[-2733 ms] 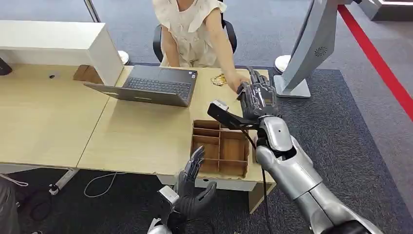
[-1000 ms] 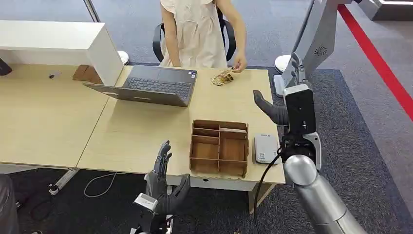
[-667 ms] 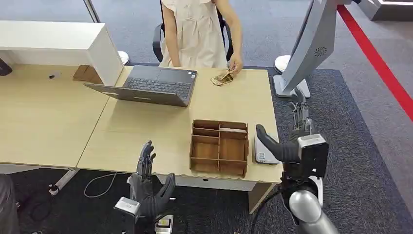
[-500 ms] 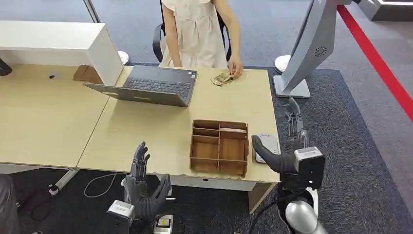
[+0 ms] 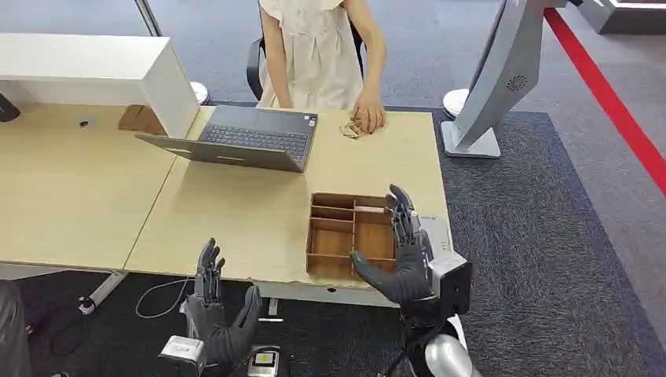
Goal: Pass the card to the sensor for recognition and then transmit it.
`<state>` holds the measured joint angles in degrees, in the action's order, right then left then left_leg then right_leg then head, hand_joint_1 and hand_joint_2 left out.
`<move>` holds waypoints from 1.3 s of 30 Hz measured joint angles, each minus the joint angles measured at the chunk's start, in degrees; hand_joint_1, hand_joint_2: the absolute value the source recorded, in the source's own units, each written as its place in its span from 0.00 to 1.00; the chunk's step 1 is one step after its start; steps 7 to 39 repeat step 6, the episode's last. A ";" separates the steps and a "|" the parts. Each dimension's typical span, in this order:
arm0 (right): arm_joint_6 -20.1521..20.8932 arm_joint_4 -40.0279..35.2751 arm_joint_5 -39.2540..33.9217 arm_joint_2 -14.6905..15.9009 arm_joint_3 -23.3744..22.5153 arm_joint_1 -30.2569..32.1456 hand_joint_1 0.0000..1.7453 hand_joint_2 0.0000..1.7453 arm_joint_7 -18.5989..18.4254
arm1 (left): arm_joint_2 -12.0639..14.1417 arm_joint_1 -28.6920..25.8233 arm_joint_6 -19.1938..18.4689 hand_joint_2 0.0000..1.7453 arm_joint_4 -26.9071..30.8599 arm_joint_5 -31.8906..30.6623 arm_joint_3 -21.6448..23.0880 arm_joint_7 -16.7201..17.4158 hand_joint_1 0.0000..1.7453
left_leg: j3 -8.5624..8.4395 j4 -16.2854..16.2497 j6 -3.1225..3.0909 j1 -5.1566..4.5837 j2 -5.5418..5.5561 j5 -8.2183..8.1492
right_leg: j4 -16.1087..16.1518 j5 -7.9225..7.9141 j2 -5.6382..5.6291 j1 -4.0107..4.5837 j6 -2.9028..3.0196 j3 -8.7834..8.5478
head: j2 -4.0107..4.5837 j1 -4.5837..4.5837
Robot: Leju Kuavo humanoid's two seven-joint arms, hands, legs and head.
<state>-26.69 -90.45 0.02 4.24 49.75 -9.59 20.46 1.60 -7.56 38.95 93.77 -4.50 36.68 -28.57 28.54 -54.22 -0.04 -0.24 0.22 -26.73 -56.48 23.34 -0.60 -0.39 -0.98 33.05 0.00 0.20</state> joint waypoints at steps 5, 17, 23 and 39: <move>2.04 2.35 -0.02 -1.31 1.77 -1.40 0.00 1.00 0.07 | -1.07 -1.04 0.00 1.00 0.22 -0.72 -1.60 -0.31 0.00 | 0.00 0.00 0.00 0.00 0.00 0.00 | 0.00 0.00 0.00 0.00 0.00 -0.01 | 0.00 0.00; 2.28 2.76 -0.02 -1.51 2.10 -1.68 0.00 1.00 0.07 | -1.25 -1.15 0.00 1.00 0.24 -0.74 -1.90 -0.39 0.00 | 0.00 0.00 0.00 0.00 0.00 0.00 | 0.00 0.00 0.00 0.00 0.00 -0.01 | 0.00 -0.02; 2.28 2.76 -0.02 -1.51 2.10 -1.68 0.00 1.00 0.07 | -1.25 -1.15 0.00 1.00 0.24 -0.74 -1.90 -0.39 0.00 | 0.00 0.00 0.00 0.00 0.00 0.00 | 0.00 0.00 0.00 0.00 0.00 -0.01 | 0.00 -0.02; 2.28 2.76 -0.02 -1.51 2.10 -1.68 0.00 1.00 0.07 | -1.25 -1.15 0.00 1.00 0.24 -0.74 -1.90 -0.39 0.00 | 0.00 0.00 0.00 0.00 0.00 0.00 | 0.00 0.00 0.00 0.00 0.00 -0.01 | 0.00 -0.02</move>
